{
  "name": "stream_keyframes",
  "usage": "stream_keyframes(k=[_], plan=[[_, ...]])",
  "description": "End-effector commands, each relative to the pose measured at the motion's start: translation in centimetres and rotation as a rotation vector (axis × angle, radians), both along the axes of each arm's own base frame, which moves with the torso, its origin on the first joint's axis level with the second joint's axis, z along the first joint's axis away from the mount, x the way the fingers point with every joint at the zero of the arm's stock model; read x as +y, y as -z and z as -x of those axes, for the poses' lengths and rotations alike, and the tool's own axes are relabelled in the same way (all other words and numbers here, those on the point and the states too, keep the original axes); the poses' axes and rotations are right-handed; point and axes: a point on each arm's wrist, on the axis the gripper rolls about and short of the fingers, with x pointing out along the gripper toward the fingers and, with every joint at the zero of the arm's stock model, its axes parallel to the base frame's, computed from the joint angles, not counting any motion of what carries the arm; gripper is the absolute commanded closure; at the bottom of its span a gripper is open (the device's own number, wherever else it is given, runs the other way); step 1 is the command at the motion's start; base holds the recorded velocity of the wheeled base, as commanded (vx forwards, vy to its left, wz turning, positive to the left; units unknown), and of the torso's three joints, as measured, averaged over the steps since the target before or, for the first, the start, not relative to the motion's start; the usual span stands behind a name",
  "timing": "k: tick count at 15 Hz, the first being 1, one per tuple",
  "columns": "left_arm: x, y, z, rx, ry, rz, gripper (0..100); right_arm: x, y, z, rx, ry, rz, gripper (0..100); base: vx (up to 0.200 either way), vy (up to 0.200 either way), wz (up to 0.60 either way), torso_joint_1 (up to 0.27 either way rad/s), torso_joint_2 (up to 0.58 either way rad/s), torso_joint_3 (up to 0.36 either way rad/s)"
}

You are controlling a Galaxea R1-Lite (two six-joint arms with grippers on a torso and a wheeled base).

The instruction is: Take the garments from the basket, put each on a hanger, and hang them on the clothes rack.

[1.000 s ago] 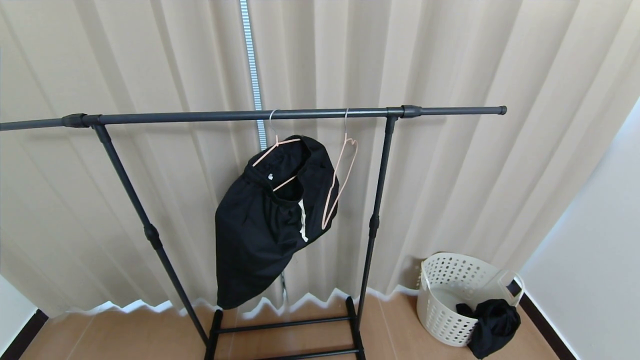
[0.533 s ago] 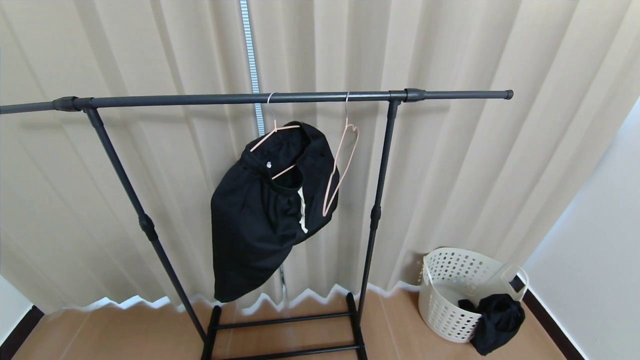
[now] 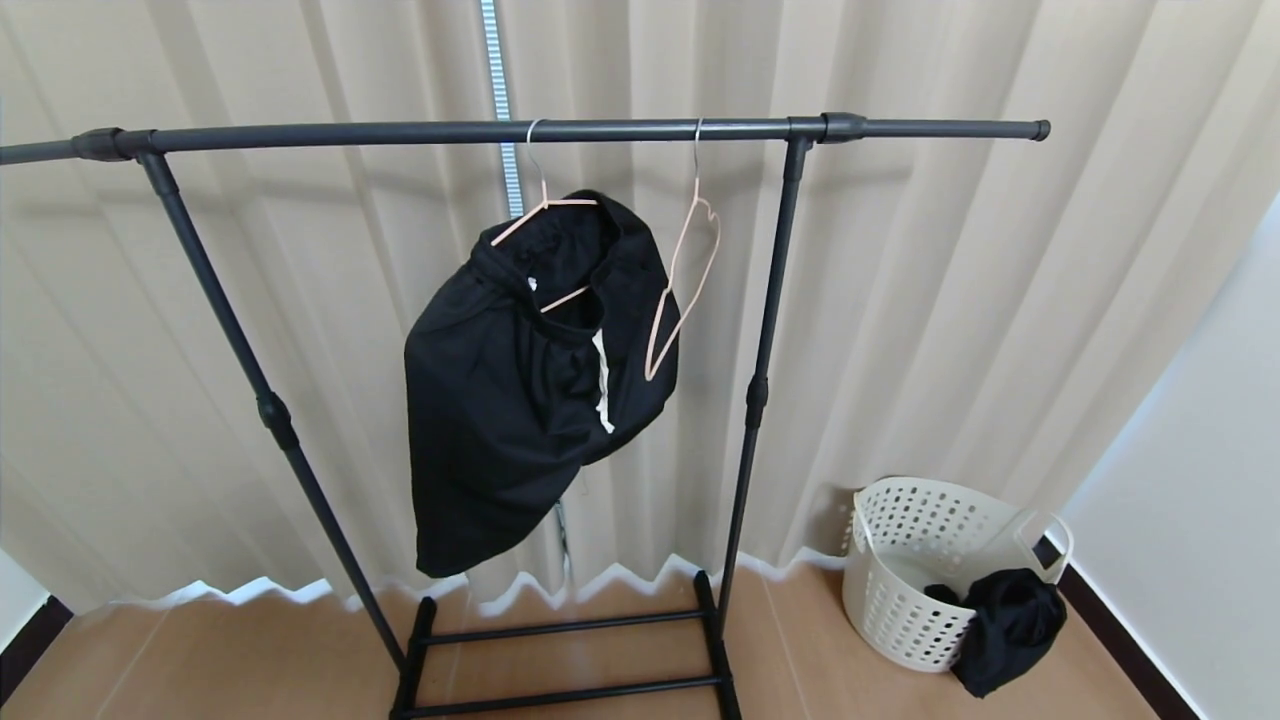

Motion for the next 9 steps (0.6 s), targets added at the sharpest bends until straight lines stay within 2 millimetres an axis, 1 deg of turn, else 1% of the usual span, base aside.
stream_keyframes(k=[1, 5, 9], plan=[[0.0, -0.01, -0.01, 0.001, 0.0, 0.0, 0, 0.0, -0.01, -0.02, 0.002, 0.0, 0.0, 0, 0.0, 0.0, 0.0, -0.217, 0.55, 0.334], [0.0, -0.01, -0.01, 0.001, 0.0, 0.001, 0, 0.0, -0.01, -0.02, 0.002, 0.0, 0.0, 0, 0.0, 0.0, 0.0, -0.2, 0.53, 0.332], [0.0, -0.01, -0.01, 0.001, 0.0, 0.001, 0, 0.0, -0.01, -0.02, 0.002, 0.002, 0.001, 0, 0.0, 0.0, 0.0, -0.173, 0.5, 0.328]])
